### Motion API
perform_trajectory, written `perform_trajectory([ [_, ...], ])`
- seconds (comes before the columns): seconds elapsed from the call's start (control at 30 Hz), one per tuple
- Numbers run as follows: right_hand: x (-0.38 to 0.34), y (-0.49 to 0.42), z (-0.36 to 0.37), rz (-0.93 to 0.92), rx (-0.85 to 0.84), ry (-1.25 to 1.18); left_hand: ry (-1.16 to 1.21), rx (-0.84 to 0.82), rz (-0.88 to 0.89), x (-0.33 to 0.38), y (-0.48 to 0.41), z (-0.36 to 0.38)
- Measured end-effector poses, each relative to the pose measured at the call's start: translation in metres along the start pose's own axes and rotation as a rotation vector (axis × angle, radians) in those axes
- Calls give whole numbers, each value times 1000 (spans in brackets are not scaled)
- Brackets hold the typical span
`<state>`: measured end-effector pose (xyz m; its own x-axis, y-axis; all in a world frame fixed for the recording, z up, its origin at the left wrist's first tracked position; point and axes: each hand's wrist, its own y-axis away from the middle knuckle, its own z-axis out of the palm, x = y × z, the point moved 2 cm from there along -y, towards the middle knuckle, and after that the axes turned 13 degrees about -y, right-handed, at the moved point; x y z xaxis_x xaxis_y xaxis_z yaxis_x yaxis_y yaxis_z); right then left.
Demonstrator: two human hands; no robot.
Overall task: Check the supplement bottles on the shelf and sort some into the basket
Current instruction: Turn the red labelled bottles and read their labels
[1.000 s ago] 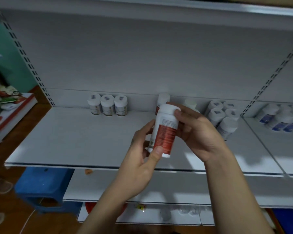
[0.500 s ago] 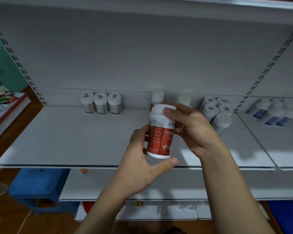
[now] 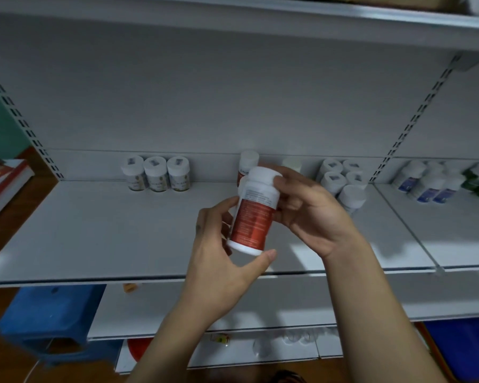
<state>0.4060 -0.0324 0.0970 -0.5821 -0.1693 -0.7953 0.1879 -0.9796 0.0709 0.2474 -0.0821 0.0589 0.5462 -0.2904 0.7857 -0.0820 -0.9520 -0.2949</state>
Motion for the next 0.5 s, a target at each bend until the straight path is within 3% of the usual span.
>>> perform_trajectory([
  [0.2,2,-7,14,-89,241,377,34,-112,-27,-6,-3,3],
  [0.5,5,-7,18,-38,196,583,126,-209,-126,-29,-8,-4],
])
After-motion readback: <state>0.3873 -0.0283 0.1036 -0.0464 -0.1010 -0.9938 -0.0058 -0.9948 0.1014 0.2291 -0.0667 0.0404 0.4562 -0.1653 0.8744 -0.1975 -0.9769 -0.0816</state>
